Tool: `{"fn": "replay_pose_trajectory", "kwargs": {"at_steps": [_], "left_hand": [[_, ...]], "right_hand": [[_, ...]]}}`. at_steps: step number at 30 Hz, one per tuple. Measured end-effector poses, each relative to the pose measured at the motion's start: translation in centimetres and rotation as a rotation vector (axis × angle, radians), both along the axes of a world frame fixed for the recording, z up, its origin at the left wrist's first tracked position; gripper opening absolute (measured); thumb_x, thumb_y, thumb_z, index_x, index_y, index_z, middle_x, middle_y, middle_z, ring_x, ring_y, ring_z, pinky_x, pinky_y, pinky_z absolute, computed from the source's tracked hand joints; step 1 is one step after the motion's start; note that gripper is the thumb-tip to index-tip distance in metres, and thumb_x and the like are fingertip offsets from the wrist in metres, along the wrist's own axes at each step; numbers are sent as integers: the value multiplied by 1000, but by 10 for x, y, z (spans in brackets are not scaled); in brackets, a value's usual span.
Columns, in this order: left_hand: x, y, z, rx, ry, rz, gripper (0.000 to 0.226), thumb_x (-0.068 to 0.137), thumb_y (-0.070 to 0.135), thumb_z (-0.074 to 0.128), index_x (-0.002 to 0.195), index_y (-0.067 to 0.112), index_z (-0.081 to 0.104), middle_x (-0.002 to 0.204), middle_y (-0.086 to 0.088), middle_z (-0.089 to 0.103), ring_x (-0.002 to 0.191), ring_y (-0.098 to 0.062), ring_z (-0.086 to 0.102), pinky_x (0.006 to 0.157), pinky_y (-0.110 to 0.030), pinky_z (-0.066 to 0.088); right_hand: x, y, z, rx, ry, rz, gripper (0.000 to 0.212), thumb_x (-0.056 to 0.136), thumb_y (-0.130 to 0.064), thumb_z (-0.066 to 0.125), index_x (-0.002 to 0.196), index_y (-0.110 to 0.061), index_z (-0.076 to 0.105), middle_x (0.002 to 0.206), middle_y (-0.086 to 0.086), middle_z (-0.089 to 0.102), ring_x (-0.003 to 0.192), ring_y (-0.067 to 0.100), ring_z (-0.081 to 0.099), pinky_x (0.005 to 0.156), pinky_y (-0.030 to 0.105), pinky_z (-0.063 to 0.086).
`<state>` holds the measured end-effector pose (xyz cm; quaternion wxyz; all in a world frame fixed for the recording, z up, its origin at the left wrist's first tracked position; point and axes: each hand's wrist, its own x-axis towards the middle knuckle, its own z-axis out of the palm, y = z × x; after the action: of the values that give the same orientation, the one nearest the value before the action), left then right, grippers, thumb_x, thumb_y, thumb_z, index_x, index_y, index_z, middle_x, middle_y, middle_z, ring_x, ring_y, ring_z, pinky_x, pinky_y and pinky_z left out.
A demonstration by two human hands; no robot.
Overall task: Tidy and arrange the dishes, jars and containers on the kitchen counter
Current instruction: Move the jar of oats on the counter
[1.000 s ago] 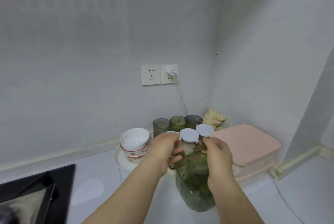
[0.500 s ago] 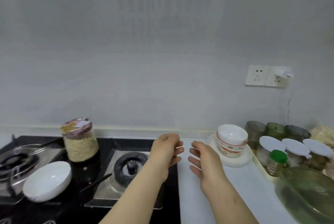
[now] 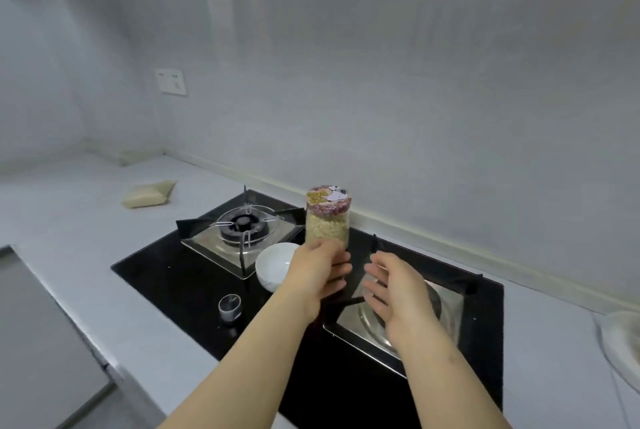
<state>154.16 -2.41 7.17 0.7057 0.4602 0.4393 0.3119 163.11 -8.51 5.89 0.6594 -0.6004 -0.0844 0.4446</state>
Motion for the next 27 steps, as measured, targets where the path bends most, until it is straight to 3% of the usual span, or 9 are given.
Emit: {"fn": "replay_pose_trajectory", "kwargs": {"at_steps": [3, 7, 14, 16, 18, 22, 25, 27], "left_hand": [[-29, 24, -1, 11, -8, 45, 6, 94, 18, 51, 92, 17, 58, 84, -1, 64, 78, -15, 61, 71, -28, 49], [-61, 60, -2, 25, -7, 63, 7, 94, 19, 52, 93, 17, 58, 87, -1, 65, 79, -15, 62, 76, -30, 49], [-117, 155, -2, 55, 4, 48, 9, 95, 17, 50, 95, 15, 59, 84, -2, 63, 72, -12, 60, 64, -25, 47], [-139, 184, -1, 65, 23, 42, 11, 95, 18, 50, 96, 16, 60, 85, -2, 64, 73, -12, 60, 64, -24, 48], [-158, 211, -1, 78, 45, 39, 10, 94, 20, 52, 95, 17, 61, 87, -1, 65, 75, -12, 60, 67, -25, 50], [-185, 251, -4, 62, 50, 47, 8, 94, 20, 51, 91, 18, 59, 84, -1, 65, 73, -11, 61, 71, -27, 50], [-205, 278, -8, 34, 61, 78, 9, 95, 18, 50, 90, 18, 57, 85, -1, 64, 73, -11, 61, 65, -23, 52], [-216, 293, -10, 12, 52, 111, 9, 95, 19, 50, 88, 19, 56, 87, -2, 64, 76, -12, 61, 64, -23, 52]], "right_hand": [[-28, 30, 3, 0, -21, 64, 26, 95, -20, 49, 118, -8, 56, 109, 12, 62, 102, 27, 58, 90, 38, 44], [-60, 70, 1, 4, -44, 105, 25, 95, -21, 49, 117, -13, 56, 108, 6, 63, 95, 22, 58, 85, 35, 44], [-112, 157, -1, -20, -72, 94, 11, 92, -14, 49, 88, -13, 59, 97, 6, 62, 89, 20, 59, 79, 32, 46], [-134, 186, 0, -19, -51, 79, 10, 93, -17, 51, 94, -13, 60, 89, 4, 61, 79, 16, 58, 70, 29, 46], [-156, 214, 2, 1, -37, 86, 13, 94, -17, 52, 103, -12, 60, 89, 3, 62, 80, 16, 58, 75, 31, 45], [-187, 256, 4, 16, -20, 113, 12, 93, -16, 51, 97, -13, 62, 95, 6, 65, 85, 19, 61, 70, 30, 50], [-206, 282, -5, -16, 13, 114, 19, 93, -14, 51, 107, -11, 63, 91, 7, 62, 85, 22, 58, 85, 39, 51], [-213, 297, -12, -39, 25, 108, 25, 93, -16, 52, 115, -10, 61, 95, 6, 63, 88, 20, 59, 80, 35, 51]]}}
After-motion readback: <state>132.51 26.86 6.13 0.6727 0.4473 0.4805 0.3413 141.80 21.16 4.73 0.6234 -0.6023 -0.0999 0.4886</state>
